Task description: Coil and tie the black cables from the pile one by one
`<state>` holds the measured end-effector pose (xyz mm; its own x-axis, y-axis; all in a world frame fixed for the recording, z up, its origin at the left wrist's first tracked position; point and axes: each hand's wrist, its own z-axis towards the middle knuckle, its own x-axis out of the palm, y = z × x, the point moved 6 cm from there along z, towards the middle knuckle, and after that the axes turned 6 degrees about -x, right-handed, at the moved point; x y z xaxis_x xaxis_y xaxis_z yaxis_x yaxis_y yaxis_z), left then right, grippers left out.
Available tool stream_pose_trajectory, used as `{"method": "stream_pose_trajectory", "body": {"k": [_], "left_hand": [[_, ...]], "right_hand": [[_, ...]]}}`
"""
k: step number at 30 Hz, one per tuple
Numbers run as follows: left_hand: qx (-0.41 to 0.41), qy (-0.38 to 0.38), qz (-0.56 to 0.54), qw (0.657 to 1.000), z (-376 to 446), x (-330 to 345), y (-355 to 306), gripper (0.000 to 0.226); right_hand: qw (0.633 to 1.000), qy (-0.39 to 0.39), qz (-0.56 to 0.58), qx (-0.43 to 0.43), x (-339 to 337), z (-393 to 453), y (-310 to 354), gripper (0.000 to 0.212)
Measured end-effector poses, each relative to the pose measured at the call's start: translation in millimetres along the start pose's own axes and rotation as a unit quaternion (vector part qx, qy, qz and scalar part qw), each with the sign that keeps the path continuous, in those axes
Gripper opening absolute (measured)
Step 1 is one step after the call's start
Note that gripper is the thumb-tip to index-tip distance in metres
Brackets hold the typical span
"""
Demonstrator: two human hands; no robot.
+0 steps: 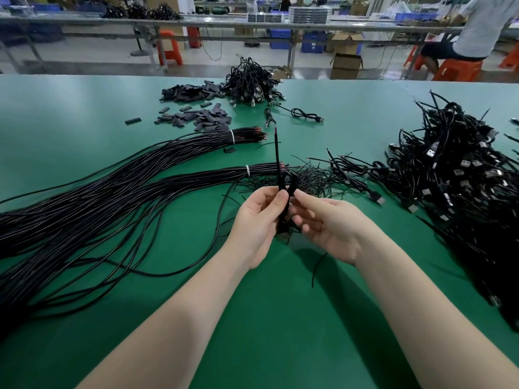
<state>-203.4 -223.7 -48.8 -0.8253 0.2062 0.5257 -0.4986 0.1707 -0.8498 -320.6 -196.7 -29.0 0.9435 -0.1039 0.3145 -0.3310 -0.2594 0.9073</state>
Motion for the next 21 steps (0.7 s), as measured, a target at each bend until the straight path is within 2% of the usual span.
{"method": "stream_pose_trajectory", "body": {"k": [2, 3, 4, 5, 6, 7, 8, 9, 10, 12, 13, 14, 16, 17, 18, 20, 21], "left_hand": [[0.001, -0.001, -0.001, 1.0, -1, 0, -1, 0.006], [-0.001, -0.005, 0.002, 1.0, -1, 0, 0, 0.008], [-0.005, -0.014, 0.01, 1.0, -1, 0, 0, 0.011], [-0.009, -0.026, 0.021, 0.999, -2, -1, 1, 0.012], [-0.015, -0.038, 0.03, 0.999, -2, -2, 1, 0.012], [-0.022, -0.047, 0.037, 0.998, -2, -3, 1, 0.013], [-0.033, -0.051, 0.039, 0.997, -3, -3, 1, 0.014], [-0.043, -0.053, 0.042, 0.997, -3, -3, 2, 0.013], [-0.052, -0.055, 0.048, 0.996, -3, -3, 3, 0.013], [-0.057, -0.058, 0.067, 0.994, -3, -4, 5, 0.017], [-0.054, -0.054, 0.07, 0.995, -2, -3, 5, 0.017], [-0.051, -0.048, 0.068, 0.995, -2, -2, 6, 0.02], [-0.05, -0.043, 0.063, 0.996, -2, -1, 6, 0.038], [-0.051, -0.041, 0.063, 0.996, -2, -2, 6, 0.045], [-0.051, -0.037, 0.064, 0.996, -3, -2, 5, 0.049], [-0.058, -0.028, 0.071, 0.995, -3, -2, 5, 0.053], [-0.065, -0.024, 0.073, 0.995, -3, -2, 6, 0.054]], "right_hand": [[0.999, 0.0, 0.025, -0.028, 1, 1, 3, 0.01], [0.997, -0.008, 0.012, -0.07, 2, 1, 8, 0.009], [0.99, -0.024, -0.037, -0.134, 3, -1, 14, 0.009], [0.965, -0.052, -0.136, -0.218, 4, -4, 21, 0.011], [0.906, -0.09, -0.264, -0.317, 7, -10, 30, 0.011], [0.819, -0.119, -0.378, -0.414, 13, -19, 36, 0.011], [0.727, -0.13, -0.458, -0.494, 21, -27, 36, 0.008], [0.654, -0.126, -0.504, -0.55, 27, -33, 33, 0.006], [0.603, -0.118, -0.529, -0.585, 29, -38, 29, 0.005], [0.556, -0.113, -0.549, -0.613, 28, -40, 25, 0.007], [0.553, -0.113, -0.556, -0.61, 26, -39, 25, 0.011], [0.565, -0.107, -0.557, -0.599, 24, -37, 25, 0.017], [0.647, -0.078, -0.53, -0.542, 21, -29, 26, 0.03], [0.677, -0.059, -0.516, -0.522, 20, -25, 25, 0.032], [0.686, -0.051, -0.505, -0.522, 20, -24, 25, 0.027], [0.675, -0.071, -0.485, -0.551, 20, -25, 25, 0.016], [0.69, -0.079, -0.462, -0.552, 18, -25, 26, 0.014]]}}
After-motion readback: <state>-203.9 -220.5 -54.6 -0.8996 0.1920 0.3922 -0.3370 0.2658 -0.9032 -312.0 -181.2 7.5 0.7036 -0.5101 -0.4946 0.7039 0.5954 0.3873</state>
